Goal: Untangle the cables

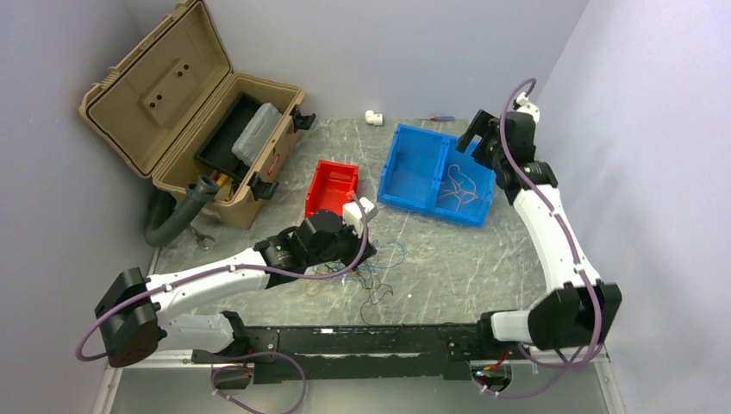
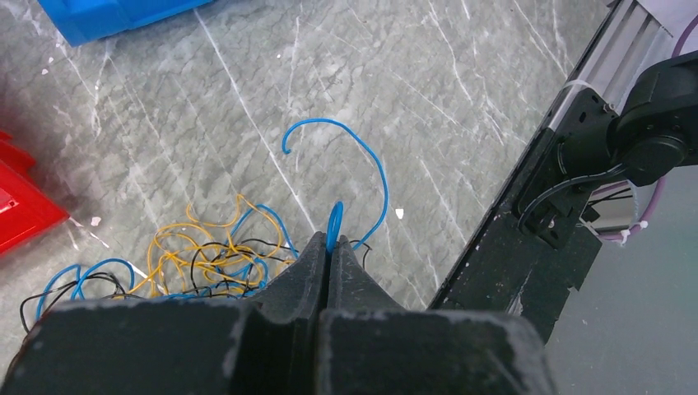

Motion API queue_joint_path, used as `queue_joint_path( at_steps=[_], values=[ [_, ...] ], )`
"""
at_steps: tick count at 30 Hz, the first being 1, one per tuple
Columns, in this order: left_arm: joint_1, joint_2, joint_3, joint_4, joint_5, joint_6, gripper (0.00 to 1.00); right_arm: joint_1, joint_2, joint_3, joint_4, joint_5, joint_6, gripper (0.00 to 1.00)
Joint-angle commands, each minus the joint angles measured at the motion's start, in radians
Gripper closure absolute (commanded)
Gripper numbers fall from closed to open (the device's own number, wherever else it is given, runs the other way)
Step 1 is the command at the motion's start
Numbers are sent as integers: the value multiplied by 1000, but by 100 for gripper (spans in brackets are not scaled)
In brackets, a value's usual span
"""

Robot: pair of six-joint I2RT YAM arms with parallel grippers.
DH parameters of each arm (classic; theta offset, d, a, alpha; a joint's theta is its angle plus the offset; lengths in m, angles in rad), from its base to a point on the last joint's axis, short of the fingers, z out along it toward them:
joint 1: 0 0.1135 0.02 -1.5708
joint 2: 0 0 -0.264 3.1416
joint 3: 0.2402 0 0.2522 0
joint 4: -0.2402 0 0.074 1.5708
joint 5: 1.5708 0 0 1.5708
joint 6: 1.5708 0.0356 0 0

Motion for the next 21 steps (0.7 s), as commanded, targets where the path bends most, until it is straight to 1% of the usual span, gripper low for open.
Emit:
queue_joint_path(
  at_steps=[1,6,13,21],
  values=[
    [-5,-39,49,1,15,0,100,-4,-137,-117,40,-254,-45,2],
    [-5,-31,65,3,48,1,100,16,-259,-299,115,-456,-35,0],
    [-5,-11,78,2,52,5,100,105,-427,-518,202,-540,22,0],
    [-5,-16,86,8,86,1,100,123,-572,-764,327,-697,48,1]
  ],
)
